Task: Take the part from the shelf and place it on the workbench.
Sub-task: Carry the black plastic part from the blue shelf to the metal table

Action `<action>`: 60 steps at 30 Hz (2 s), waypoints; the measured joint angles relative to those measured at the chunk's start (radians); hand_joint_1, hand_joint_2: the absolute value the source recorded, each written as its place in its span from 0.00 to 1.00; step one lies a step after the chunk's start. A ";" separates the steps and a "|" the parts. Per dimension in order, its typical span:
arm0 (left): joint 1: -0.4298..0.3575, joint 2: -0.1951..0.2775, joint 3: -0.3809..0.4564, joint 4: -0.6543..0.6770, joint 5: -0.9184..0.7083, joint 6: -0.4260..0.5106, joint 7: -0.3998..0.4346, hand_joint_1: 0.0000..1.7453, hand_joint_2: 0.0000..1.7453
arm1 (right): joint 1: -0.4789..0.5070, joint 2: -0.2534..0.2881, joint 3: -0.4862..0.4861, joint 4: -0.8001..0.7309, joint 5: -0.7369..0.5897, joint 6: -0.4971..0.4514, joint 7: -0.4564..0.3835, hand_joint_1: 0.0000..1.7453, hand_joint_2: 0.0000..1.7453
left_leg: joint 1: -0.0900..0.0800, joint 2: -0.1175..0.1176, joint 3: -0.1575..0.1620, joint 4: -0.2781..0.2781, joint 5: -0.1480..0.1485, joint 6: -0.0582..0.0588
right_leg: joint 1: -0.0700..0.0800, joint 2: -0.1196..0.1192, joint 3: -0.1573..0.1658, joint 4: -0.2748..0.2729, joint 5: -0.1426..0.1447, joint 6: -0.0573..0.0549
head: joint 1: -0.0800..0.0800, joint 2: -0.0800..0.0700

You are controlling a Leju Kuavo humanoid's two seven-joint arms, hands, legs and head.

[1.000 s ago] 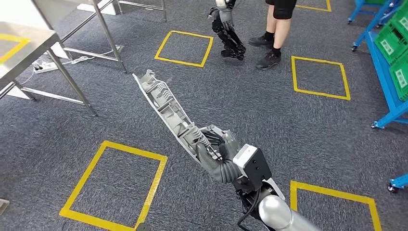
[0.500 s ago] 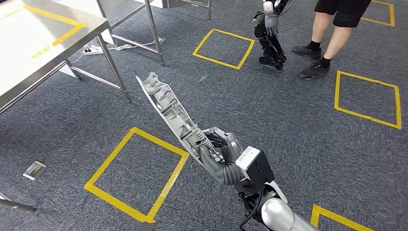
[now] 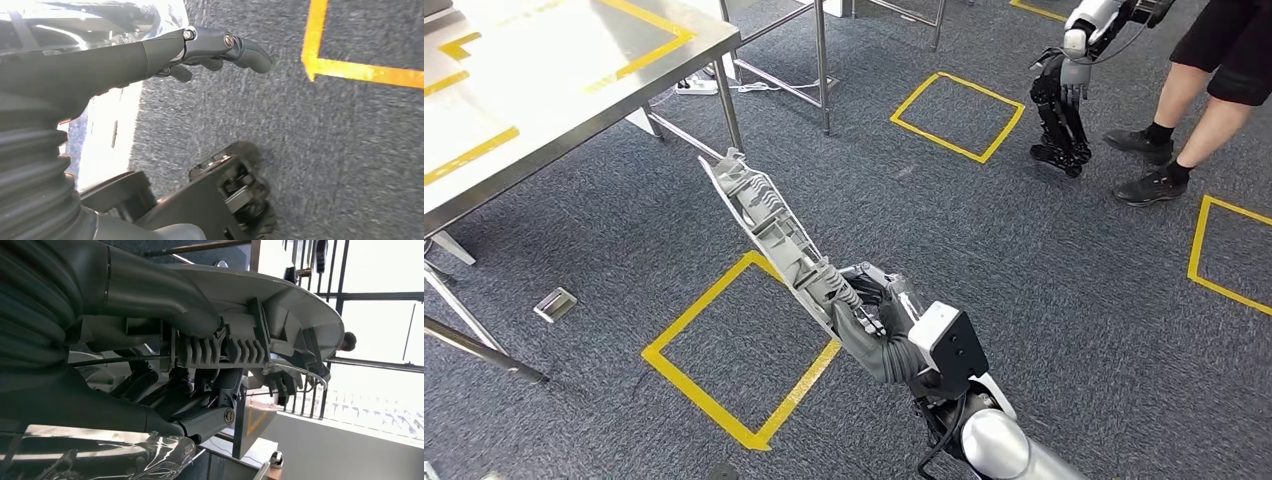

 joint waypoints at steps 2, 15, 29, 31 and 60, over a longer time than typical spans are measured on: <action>0.001 0.001 0.000 0.000 0.002 -0.001 0.002 0.00 1.00 | 0.000 0.000 0.000 0.000 0.000 -0.001 0.000 1.00 1.00 | 0.001 -0.002 0.000 -0.002 0.000 0.002 | 0.001 0.003 0.003 -0.005 0.003 -0.012 | 0.004 0.000; 0.003 0.007 0.000 0.000 0.006 -0.007 0.006 0.00 1.00 | -0.001 0.005 -0.001 0.004 0.000 -0.001 0.000 1.00 1.00 | -0.001 -0.022 0.037 -0.017 -0.041 0.051 | -0.016 0.043 0.007 0.037 0.000 0.045 | 0.010 0.000; -0.001 0.007 -0.001 -0.001 0.005 -0.012 0.006 0.00 1.00 | 0.012 0.006 -0.004 0.004 0.000 -0.001 0.000 1.00 1.00 | 0.016 -0.061 0.168 0.018 -0.126 -0.017 | 0.000 0.105 -0.105 0.023 0.073 -0.012 | 0.013 0.000; -0.003 0.005 -0.001 -0.001 0.004 -0.013 0.005 0.00 1.00 | 0.010 0.008 -0.004 0.004 0.000 -0.002 0.000 1.00 1.00 | 0.018 -0.056 0.107 0.122 -0.091 -0.026 | -0.001 0.103 -0.056 0.012 0.045 -0.024 | 0.007 0.000; -0.003 0.004 -0.004 0.000 -0.010 -0.018 0.017 0.00 1.00 | -0.051 -0.011 -0.024 0.013 0.065 -0.062 0.101 1.00 1.00 | -0.013 -0.080 0.219 0.069 -0.170 0.002 | 0.022 0.116 -0.250 0.045 0.199 -0.052 | 0.014 -0.002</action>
